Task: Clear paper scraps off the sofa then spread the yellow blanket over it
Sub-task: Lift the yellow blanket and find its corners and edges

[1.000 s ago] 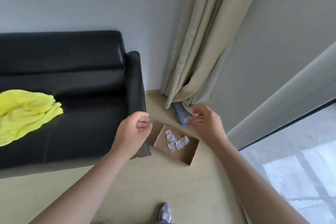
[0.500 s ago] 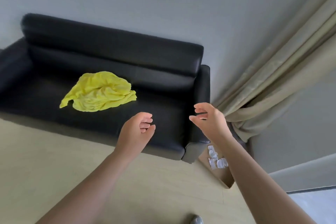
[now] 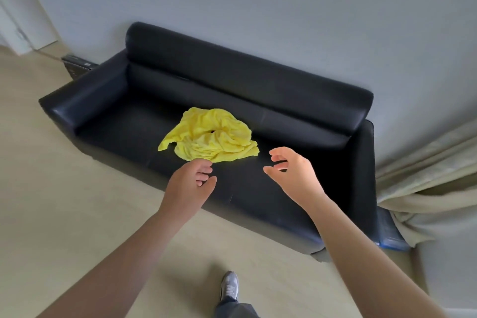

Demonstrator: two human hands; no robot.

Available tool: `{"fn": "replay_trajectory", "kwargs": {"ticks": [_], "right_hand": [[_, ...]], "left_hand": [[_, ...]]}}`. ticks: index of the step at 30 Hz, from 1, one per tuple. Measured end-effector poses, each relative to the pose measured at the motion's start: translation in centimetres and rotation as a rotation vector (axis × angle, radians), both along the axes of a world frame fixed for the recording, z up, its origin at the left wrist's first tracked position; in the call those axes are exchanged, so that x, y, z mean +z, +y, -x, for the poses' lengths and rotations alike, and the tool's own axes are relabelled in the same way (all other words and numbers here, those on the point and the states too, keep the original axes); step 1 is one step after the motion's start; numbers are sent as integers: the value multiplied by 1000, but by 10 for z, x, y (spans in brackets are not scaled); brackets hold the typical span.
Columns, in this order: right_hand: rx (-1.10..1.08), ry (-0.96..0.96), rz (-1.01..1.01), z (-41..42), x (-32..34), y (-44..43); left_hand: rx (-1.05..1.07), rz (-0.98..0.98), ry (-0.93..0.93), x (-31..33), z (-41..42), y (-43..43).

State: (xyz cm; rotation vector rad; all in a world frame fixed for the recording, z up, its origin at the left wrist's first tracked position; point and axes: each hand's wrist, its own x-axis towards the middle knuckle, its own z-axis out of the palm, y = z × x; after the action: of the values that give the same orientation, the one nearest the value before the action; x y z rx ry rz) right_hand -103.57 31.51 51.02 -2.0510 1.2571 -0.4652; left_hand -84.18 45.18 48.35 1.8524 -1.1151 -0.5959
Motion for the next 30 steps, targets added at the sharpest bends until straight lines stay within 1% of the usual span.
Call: {"fn": "replay_trajectory", "kwargs": {"ticks": [3, 8, 18, 23, 26, 30], "right_hand": [[7, -19, -5, -34, -8, -18], [-5, -43, -36, -97, -33, -73], [-36, 30, -98, -192, -51, -161], [-75, 92, -137, -239, -65, -194], [-113, 121, -167, -267, -80, -211], [-223, 153, -209, -308, -104, -237]], "left_hand": [[-1, -14, 7, -7, -31, -18], [-14, -54, -17, -19, -95, -73], [-47, -141, -24, -34, -206, -170], [-96, -182, 11, -54, -265, -210], [-147, -211, 1, -71, -303, -239], [-255, -262, -9, -97, -357, -288]]}}
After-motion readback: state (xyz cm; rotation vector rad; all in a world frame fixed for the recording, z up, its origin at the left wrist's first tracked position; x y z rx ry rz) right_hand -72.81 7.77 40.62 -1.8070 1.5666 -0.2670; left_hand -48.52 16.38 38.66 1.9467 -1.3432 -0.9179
